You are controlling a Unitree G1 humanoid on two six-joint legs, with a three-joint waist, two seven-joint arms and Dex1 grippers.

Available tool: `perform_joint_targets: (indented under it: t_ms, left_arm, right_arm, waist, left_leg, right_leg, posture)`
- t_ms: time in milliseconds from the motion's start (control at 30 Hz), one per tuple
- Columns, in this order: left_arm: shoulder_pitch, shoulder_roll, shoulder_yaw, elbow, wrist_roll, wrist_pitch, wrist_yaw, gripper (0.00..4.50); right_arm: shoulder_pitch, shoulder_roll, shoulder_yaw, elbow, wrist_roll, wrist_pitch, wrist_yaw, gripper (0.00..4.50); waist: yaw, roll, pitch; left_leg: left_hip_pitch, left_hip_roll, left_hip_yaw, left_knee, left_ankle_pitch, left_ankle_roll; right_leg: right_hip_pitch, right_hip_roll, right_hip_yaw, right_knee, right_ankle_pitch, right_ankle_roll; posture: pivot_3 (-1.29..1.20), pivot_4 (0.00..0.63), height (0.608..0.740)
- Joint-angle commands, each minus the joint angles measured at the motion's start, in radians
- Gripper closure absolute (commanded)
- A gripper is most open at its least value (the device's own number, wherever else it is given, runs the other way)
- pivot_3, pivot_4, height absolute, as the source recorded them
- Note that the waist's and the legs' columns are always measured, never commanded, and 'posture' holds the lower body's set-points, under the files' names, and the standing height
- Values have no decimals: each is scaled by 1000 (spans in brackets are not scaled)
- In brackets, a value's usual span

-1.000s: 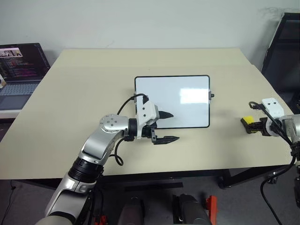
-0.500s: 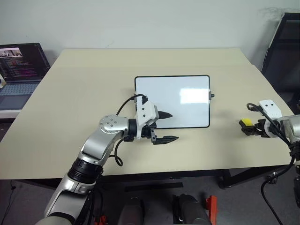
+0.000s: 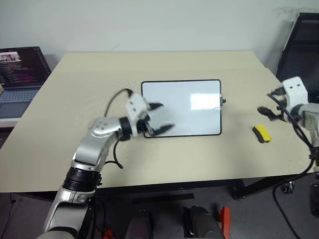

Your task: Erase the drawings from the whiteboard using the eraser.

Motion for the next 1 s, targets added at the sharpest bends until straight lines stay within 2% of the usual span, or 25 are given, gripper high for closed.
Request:
perform_joint_targets:
  t_ms: [33,167,333,567,800,1000]
  left_arm:
    - [-58,-7,138,54,37,-40,210,0]
    - [-73,-29,214,140,81,-58,399,0]
    - [-25,-85,218,268,150,-152,539,0]
    - [29,-183,189,431,181,-271,600,0]
    - [38,-246,132,536,272,-391,715,0]
    - [48,-280,101,588,299,-468,749,0]
  right_arm:
    - [23,85,-111,-4,58,-142,-83,56]
    - [58,193,-142,23,68,-276,-148,56]
    - [82,278,-143,90,81,-431,-159,56]
    - [95,331,-131,212,66,-583,-207,56]
    - [89,363,-124,303,60,-648,-248,56]
    - [102,414,-123,317,75,-681,-271,56]
  waist:
    - [3,0,0]
    - [8,0,0]
    - [15,0,0]
    - [16,0,0]
    - [15,0,0]
    - [14,0,0]
  left_leg:
    - [-1,0,0,0,0,0]
    - [-3,-1,0,1,0,0]
    - [-3,-1,0,0,0,0]
    - [-3,-1,0,0,0,0]
    - [-3,-1,0,0,0,0]
    - [-2,-1,0,0,0,0]
  right_leg:
    - [-1,0,0,0,0,0]
    - [-2,-1,0,-1,2,0]
    - [-1,-2,0,-1,3,-2]
    - [-2,-2,-1,-1,4,-3]
    - [-2,-2,0,0,4,-3]
    - [-1,-1,0,0,4,-3]
  posture:
    - [0,150,740]
    - [0,150,740]
    - [0,150,740]
    - [0,150,740]
    - [0,150,740]
    - [0,150,740]
